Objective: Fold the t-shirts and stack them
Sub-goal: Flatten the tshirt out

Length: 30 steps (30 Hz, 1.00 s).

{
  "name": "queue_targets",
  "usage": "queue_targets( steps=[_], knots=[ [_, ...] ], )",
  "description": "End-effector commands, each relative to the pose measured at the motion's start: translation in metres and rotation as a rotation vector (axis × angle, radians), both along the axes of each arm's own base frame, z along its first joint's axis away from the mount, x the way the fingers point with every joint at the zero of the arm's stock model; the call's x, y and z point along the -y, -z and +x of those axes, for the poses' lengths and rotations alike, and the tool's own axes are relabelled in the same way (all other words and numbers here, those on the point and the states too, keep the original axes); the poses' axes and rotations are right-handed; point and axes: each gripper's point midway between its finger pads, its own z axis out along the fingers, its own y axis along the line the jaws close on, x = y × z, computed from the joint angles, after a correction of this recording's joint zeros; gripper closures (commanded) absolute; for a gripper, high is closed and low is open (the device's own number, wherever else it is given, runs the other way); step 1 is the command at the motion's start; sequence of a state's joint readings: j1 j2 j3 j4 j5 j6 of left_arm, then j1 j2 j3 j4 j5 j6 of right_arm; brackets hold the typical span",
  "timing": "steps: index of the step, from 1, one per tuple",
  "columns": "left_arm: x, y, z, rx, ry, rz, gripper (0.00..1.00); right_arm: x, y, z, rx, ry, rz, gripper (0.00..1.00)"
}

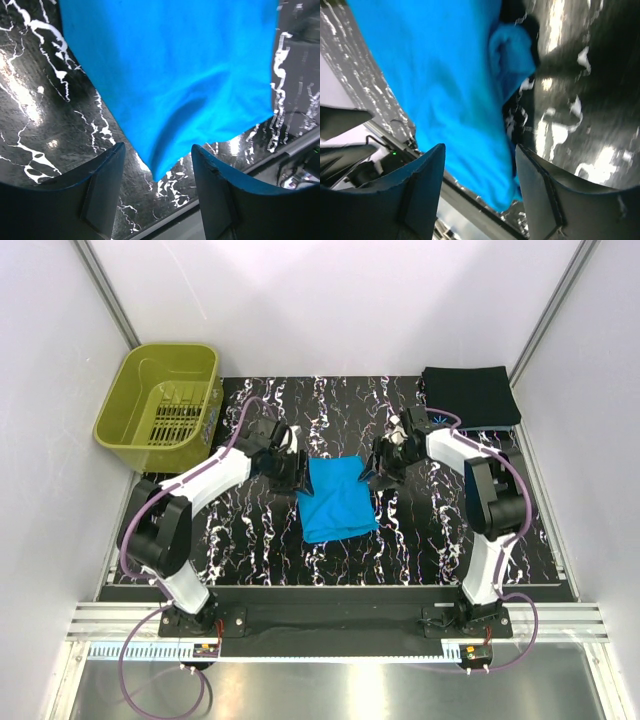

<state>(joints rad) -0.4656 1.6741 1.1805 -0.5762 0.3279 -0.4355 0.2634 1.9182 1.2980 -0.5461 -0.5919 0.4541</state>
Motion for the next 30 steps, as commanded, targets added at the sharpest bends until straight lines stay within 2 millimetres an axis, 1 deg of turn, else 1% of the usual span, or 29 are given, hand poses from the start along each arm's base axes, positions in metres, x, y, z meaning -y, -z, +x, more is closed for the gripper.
queue_targets(
  steps=[1,2,3,4,5,6,7,8,10,11,12,14,15,16,17,18,19,20,21,22,23,24,26,27,28,29,30],
  knots=[
    [0.017,-0.053,0.019,0.133,0.039,-0.125,0.41,-0.005,0.000,0.020,0.096,-0.080,-0.002,0.35],
    [0.016,-0.054,0.020,0.136,0.032,-0.128,0.41,-0.008,-0.001,0.025,0.114,-0.101,0.009,0.39],
    [0.015,-0.056,0.021,0.132,0.027,-0.137,0.41,-0.010,0.003,0.026,0.106,-0.108,0.022,0.44],
    [0.014,-0.056,0.020,0.122,0.017,-0.145,0.41,-0.017,-0.001,0.027,0.112,-0.125,0.063,0.45],
    [0.011,-0.055,0.019,0.112,0.009,-0.150,0.41,-0.020,-0.001,0.029,0.114,-0.123,0.078,0.45],
    [0.008,-0.054,0.020,0.104,0.001,-0.157,0.41,-0.023,0.001,0.029,0.108,-0.129,0.087,0.50],
    [0.006,-0.053,0.017,0.097,-0.005,-0.160,0.41,-0.026,0.000,0.030,0.112,-0.133,0.105,0.57],
    [0.004,-0.053,0.016,0.097,-0.009,-0.161,0.41,-0.027,0.000,0.030,0.101,-0.124,0.112,0.61],
    [-0.003,-0.054,0.015,0.096,-0.024,-0.161,0.41,-0.030,0.001,0.029,0.092,-0.124,0.128,0.64],
    [-0.006,-0.056,0.013,0.105,-0.031,-0.161,0.41,-0.029,0.002,0.027,0.086,-0.120,0.128,0.67],
    [-0.010,-0.057,0.015,0.111,-0.044,-0.158,0.42,-0.028,0.000,0.027,0.092,-0.118,0.127,0.76],
    [-0.016,-0.064,0.012,0.127,-0.060,-0.161,0.42,-0.024,0.000,0.026,0.087,-0.090,0.096,0.83],
    [-0.019,-0.066,0.013,0.135,-0.074,-0.155,0.43,-0.019,-0.011,0.027,0.105,-0.070,0.072,0.89],
    [-0.021,-0.073,0.010,0.148,-0.080,-0.158,0.44,-0.003,-0.011,0.021,0.066,-0.023,-0.022,1.00],
    [-0.023,-0.077,0.009,0.154,-0.086,-0.157,0.44,0.005,-0.022,0.019,0.066,0.006,-0.057,1.00],
    [-0.025,-0.080,0.008,0.164,-0.097,-0.153,0.44,0.013,-0.048,0.016,0.113,0.027,-0.084,1.00],
    [-0.027,-0.083,0.006,0.172,-0.103,-0.152,0.44,0.027,-0.055,0.004,0.094,0.052,-0.158,1.00],
    [-0.029,-0.090,0.003,0.188,-0.114,-0.160,0.46,0.033,-0.069,0.000,0.111,0.067,-0.184,1.00],
    [-0.031,-0.092,0.003,0.200,-0.126,-0.157,0.48,0.040,-0.093,-0.008,0.154,0.078,-0.197,1.00],
    [-0.034,-0.098,-0.001,0.212,-0.140,-0.165,0.49,0.049,-0.105,-0.019,0.141,0.090,-0.236,1.00],
    [-0.035,-0.100,-0.003,0.218,-0.146,-0.167,0.51,0.052,-0.115,-0.025,0.147,0.093,-0.246,1.00],
    [-0.037,-0.103,-0.004,0.229,-0.155,-0.167,0.51,0.055,-0.134,-0.032,0.187,0.099,-0.235,1.00],
    [-0.042,-0.112,-0.008,0.249,-0.175,-0.175,0.51,0.054,-0.153,-0.045,0.201,0.105,-0.212,1.00],
    [-0.045,-0.114,-0.008,0.260,-0.192,-0.168,0.51,0.048,-0.165,-0.052,0.231,0.092,-0.185,1.00],
    [-0.048,-0.120,-0.012,0.274,-0.203,-0.170,0.50,0.037,-0.176,-0.056,0.241,0.060,-0.125,1.00],
    [-0.053,-0.123,-0.013,0.287,-0.223,-0.157,0.50,0.014,-0.184,-0.064,0.256,0.004,-0.066,1.00],
    [-0.056,-0.127,-0.012,0.304,-0.234,-0.157,0.50,0.014,-0.185,-0.063,0.251,0.009,-0.063,1.00]
  ],
)
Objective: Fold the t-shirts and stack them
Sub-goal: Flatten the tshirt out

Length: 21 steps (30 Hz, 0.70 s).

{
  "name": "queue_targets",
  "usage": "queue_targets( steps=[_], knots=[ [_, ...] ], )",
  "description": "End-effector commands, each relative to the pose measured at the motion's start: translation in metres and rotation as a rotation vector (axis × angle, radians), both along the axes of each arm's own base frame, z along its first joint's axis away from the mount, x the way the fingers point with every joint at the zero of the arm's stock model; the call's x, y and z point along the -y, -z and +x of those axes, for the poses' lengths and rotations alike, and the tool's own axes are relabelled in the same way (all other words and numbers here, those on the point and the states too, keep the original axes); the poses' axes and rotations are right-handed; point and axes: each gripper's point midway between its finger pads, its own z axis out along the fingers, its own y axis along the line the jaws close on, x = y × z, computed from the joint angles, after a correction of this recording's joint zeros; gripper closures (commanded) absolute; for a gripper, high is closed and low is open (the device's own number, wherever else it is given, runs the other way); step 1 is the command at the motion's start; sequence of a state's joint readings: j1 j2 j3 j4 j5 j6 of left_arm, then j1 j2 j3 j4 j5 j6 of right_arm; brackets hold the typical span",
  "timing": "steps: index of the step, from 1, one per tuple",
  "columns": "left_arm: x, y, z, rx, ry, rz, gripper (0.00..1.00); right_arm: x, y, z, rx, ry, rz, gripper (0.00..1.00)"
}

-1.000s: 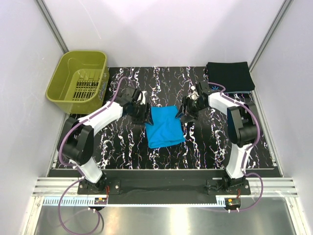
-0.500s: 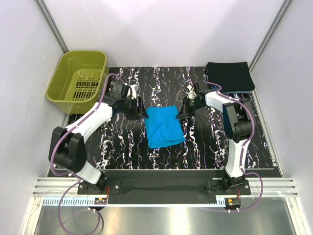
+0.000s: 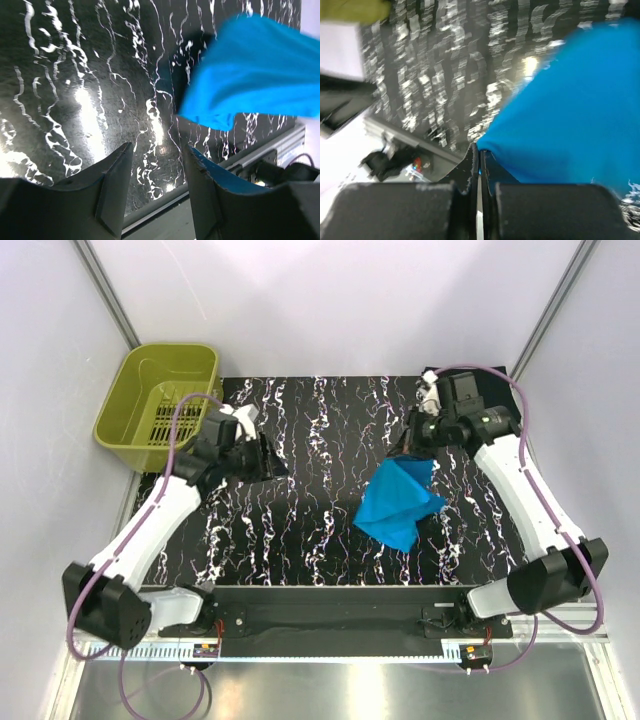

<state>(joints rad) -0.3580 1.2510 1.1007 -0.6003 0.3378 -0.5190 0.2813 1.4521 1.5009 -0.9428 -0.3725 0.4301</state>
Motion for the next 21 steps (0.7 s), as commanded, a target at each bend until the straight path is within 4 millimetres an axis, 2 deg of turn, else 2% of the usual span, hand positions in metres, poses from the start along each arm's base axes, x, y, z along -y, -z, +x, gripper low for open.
queue_targets(
  steps=[1,2,4,5,6,7,8,9,10,11,12,13,14,15,17,18,19,21],
  knots=[
    [-0.017,-0.020,-0.004,0.062,-0.089,0.007,0.49,-0.051,-0.011,-0.026,-0.041,-0.144,0.089,1.00],
    [-0.021,-0.021,-0.005,0.066,-0.104,0.016,0.48,-0.068,-0.016,-0.028,-0.043,-0.164,0.128,1.00],
    [-0.037,-0.023,-0.010,0.073,-0.175,0.059,0.44,-0.113,-0.028,-0.017,-0.021,-0.237,0.262,1.00],
    [-0.043,-0.023,-0.011,0.076,-0.202,0.073,0.43,-0.138,-0.029,-0.022,-0.021,-0.291,0.301,1.00],
    [-0.052,-0.020,-0.013,0.074,-0.238,0.104,0.42,-0.159,-0.011,-0.012,-0.054,-0.324,0.323,1.00],
    [-0.058,-0.023,-0.016,0.088,-0.260,0.111,0.38,-0.177,-0.020,-0.008,-0.036,-0.382,0.349,1.00],
    [-0.063,-0.023,-0.017,0.094,-0.277,0.122,0.35,-0.194,-0.011,-0.010,-0.064,-0.430,0.354,0.96],
    [-0.067,-0.023,-0.018,0.098,-0.291,0.138,0.32,-0.204,0.019,-0.001,-0.142,-0.431,0.338,0.84],
    [-0.069,-0.023,-0.019,0.104,-0.283,0.154,0.30,-0.207,0.013,-0.002,-0.175,-0.453,0.359,0.65],
    [-0.069,-0.023,-0.018,0.105,-0.277,0.159,0.30,-0.205,0.019,0.001,-0.192,-0.441,0.352,0.55],
    [-0.067,-0.023,-0.019,0.102,-0.260,0.158,0.30,-0.200,0.013,0.000,-0.178,-0.429,0.346,0.45],
    [-0.065,-0.021,-0.018,0.099,-0.240,0.164,0.30,-0.191,0.025,-0.001,-0.170,-0.399,0.299,0.28],
    [-0.059,-0.020,-0.019,0.093,-0.212,0.148,0.32,-0.183,0.026,-0.002,-0.159,-0.387,0.275,0.27],
    [-0.055,-0.015,-0.017,0.082,-0.190,0.145,0.33,-0.163,0.032,-0.008,-0.164,-0.348,0.230,0.25],
    [-0.043,-0.011,-0.017,0.078,-0.123,0.128,0.35,-0.140,0.042,-0.013,-0.180,-0.303,0.188,0.25],
    [-0.030,-0.009,-0.020,0.075,-0.068,0.113,0.36,-0.119,0.038,-0.009,-0.159,-0.248,0.177,0.25],
    [-0.021,-0.002,-0.018,0.059,-0.028,0.123,0.37,-0.102,0.063,-0.021,-0.217,-0.212,0.141,0.27],
    [0.008,0.013,-0.024,0.026,0.073,0.140,0.38,-0.070,0.074,-0.023,-0.213,-0.125,0.100,0.35]
  ],
)
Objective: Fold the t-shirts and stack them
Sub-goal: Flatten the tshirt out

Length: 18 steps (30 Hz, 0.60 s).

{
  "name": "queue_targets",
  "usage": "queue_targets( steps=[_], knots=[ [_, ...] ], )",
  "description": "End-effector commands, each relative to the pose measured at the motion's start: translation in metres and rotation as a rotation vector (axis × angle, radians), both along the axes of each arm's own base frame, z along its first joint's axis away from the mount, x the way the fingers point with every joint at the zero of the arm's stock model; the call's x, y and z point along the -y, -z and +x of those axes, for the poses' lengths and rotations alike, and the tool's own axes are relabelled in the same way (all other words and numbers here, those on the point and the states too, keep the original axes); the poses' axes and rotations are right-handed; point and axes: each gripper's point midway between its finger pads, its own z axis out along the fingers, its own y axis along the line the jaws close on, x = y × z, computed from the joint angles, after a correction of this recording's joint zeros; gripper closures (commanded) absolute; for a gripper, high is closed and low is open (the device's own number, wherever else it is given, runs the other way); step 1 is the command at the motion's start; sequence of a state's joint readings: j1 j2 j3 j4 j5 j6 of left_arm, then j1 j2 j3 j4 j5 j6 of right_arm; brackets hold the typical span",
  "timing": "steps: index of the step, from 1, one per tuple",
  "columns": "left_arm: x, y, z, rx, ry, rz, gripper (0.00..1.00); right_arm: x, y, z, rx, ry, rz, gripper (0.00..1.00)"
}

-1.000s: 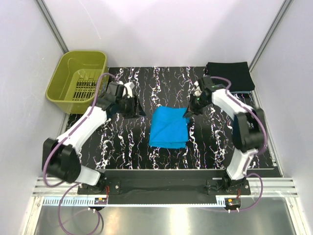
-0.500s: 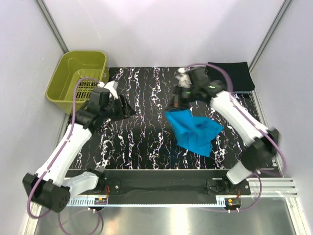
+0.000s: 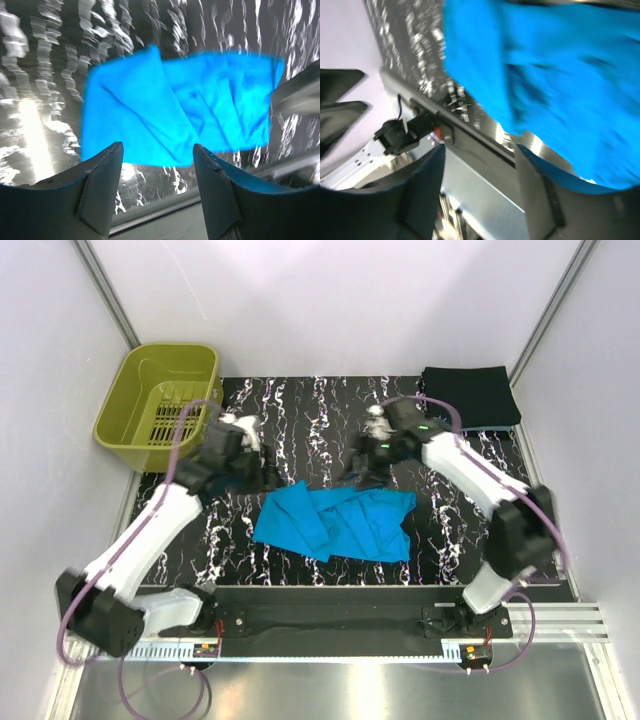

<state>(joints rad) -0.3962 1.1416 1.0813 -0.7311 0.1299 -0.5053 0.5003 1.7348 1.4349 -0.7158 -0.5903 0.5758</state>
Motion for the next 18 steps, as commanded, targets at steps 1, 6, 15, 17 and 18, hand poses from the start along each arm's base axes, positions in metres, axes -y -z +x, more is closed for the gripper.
queue_targets(
  steps=[1,6,15,17,18],
  knots=[
    [0.052,0.010,-0.005,-0.010,0.214,-0.011,0.39,0.061,0.017,-0.016,0.001,0.119,-0.104,0.37],
    [0.110,0.048,-0.024,-0.118,0.399,0.054,0.38,0.066,0.041,-0.045,-0.038,0.073,-0.081,0.46],
    [0.126,0.110,-0.049,-0.302,0.400,0.125,0.26,0.063,0.100,-0.082,-0.082,0.006,-0.238,0.41],
    [0.129,0.115,-0.047,-0.315,0.393,0.132,0.26,0.067,0.105,-0.087,-0.089,0.000,-0.252,0.41],
    [0.130,0.121,-0.047,-0.334,0.390,0.138,0.26,0.070,0.111,-0.092,-0.105,-0.008,-0.261,0.41]
  ],
)
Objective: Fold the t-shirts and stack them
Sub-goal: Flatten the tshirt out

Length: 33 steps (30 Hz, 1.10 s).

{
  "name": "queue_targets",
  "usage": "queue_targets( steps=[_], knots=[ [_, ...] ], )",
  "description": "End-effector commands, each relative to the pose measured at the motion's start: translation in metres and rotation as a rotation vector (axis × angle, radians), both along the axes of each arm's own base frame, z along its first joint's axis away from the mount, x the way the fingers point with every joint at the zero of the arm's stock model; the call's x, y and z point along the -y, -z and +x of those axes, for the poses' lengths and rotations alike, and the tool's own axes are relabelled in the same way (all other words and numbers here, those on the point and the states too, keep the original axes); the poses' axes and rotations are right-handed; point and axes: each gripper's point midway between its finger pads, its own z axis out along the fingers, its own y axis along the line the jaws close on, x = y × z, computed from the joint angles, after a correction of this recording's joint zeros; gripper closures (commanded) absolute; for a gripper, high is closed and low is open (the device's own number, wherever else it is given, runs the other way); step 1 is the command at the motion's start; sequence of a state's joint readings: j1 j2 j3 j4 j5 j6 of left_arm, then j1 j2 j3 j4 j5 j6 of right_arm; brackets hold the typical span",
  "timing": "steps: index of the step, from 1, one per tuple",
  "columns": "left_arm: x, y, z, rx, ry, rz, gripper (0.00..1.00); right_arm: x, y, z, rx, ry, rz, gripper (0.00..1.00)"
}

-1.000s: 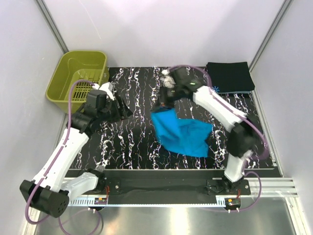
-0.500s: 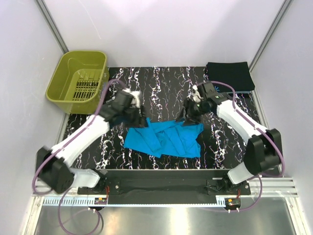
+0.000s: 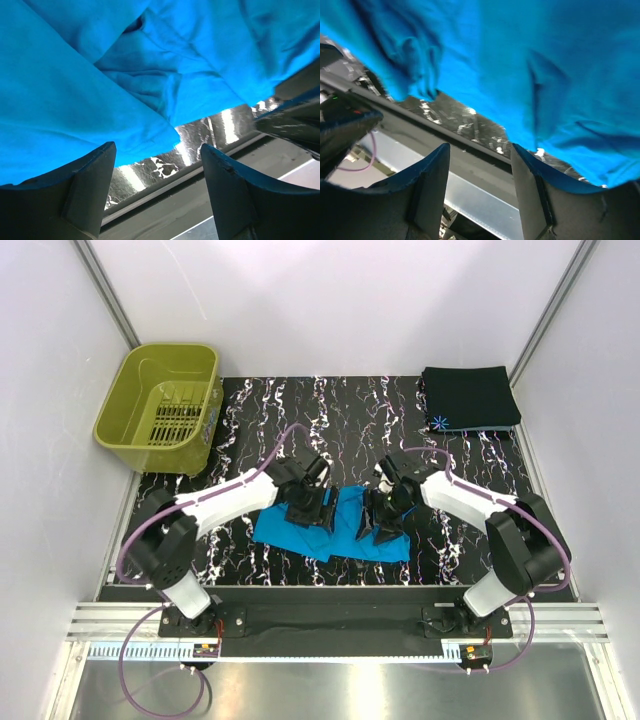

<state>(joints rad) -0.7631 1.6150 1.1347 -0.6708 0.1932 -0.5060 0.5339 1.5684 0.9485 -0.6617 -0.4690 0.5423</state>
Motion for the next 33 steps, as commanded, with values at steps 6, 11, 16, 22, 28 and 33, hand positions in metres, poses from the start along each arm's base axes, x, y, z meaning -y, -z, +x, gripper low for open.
queue_targets(
  steps=[6,11,16,22,28,33],
  knots=[
    [0.005,0.029,0.000,-0.077,-0.052,0.053,0.26,0.017,0.019,-0.006,0.032,-0.004,-0.065,0.40],
    [0.001,0.041,0.000,-0.093,-0.060,0.086,0.30,0.022,0.032,-0.008,0.015,0.000,-0.097,0.40],
    [-0.003,0.043,0.003,-0.073,-0.064,0.105,0.55,0.022,0.043,-0.006,0.012,0.002,-0.111,0.41],
    [-0.009,0.028,0.006,-0.028,-0.061,0.116,0.91,0.012,0.038,0.000,0.004,0.007,-0.081,0.76],
    [-0.038,-0.030,0.034,0.173,-0.103,0.189,1.00,0.031,-0.012,0.003,0.099,0.055,-0.151,1.00],
    [-0.072,-0.114,0.064,0.383,-0.205,0.214,1.00,0.079,-0.066,0.030,0.268,0.114,-0.385,1.00]
  ],
)
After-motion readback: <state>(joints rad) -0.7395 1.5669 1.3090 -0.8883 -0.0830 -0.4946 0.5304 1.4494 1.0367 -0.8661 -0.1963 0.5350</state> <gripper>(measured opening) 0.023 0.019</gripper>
